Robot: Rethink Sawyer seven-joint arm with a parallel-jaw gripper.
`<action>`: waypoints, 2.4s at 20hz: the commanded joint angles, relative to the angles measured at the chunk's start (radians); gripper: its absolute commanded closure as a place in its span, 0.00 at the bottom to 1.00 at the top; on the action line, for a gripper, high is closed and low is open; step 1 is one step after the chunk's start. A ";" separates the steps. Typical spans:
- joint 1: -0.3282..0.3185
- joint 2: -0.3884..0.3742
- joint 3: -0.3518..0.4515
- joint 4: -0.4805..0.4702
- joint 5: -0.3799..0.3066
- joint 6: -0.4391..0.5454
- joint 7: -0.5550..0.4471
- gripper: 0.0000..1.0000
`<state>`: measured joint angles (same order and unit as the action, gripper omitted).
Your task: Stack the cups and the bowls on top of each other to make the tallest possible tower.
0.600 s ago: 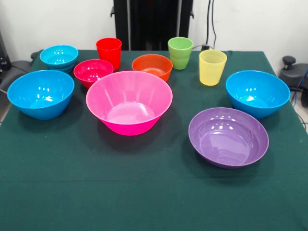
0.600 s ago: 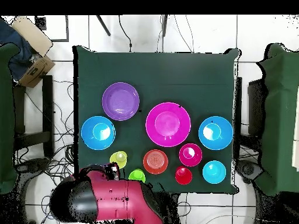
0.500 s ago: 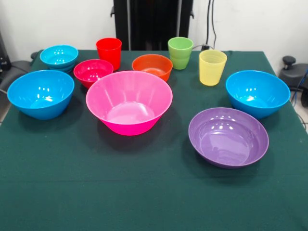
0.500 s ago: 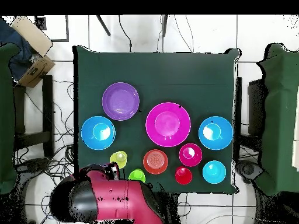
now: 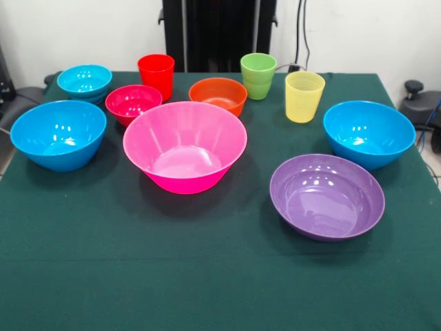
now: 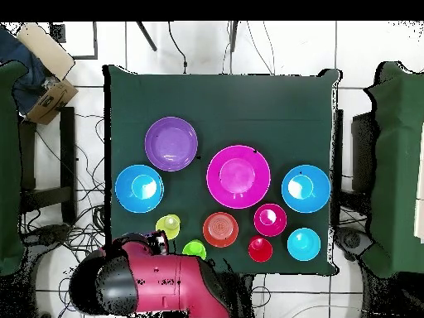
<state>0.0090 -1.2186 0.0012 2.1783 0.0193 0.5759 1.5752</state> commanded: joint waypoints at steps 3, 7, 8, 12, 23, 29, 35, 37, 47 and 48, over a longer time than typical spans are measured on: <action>-0.010 0.209 0.051 0.086 -0.020 -0.187 0.167 0.00; -0.007 0.260 0.037 0.081 -0.039 -0.234 0.169 0.00; -0.007 0.273 0.035 0.077 -0.039 -0.243 0.169 0.00; -0.016 0.322 0.037 0.082 -0.041 -0.300 0.160 0.00; -0.007 0.487 0.008 0.054 -0.065 -0.452 0.149 0.00; -0.084 0.509 0.038 0.070 -0.127 -0.513 0.106 0.00; -0.152 0.476 0.055 0.072 -0.180 -0.463 0.074 0.00; -0.176 0.467 0.063 0.069 -0.199 -0.447 0.065 0.00; -0.237 0.428 0.101 0.042 -0.225 -0.358 0.058 0.00; -0.236 0.419 0.106 0.038 -0.219 -0.341 0.060 0.00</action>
<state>-0.2250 -0.7713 0.0024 2.2116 -0.1646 0.1307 1.5752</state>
